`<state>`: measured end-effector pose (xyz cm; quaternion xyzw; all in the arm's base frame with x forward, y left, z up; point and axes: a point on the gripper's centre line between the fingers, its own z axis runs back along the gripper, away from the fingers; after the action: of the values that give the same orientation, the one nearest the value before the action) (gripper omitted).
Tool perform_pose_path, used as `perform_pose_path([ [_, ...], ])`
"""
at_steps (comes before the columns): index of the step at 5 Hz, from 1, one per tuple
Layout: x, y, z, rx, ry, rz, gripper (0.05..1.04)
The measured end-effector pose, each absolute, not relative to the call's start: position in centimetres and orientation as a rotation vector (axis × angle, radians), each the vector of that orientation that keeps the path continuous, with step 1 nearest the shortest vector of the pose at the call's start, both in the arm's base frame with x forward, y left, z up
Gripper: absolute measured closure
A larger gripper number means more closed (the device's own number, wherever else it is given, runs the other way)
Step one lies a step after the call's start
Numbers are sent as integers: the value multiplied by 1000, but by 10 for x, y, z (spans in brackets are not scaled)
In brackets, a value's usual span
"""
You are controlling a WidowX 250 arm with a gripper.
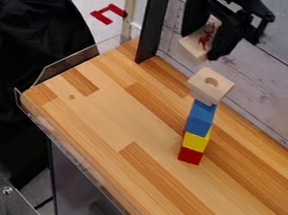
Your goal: Put the cube to the top
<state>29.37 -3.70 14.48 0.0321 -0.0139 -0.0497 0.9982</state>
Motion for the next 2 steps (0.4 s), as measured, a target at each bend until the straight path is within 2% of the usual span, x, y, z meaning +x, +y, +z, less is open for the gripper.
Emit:
perform_pose_path([
  [2,299,-41,124,59,13,-108,523],
])
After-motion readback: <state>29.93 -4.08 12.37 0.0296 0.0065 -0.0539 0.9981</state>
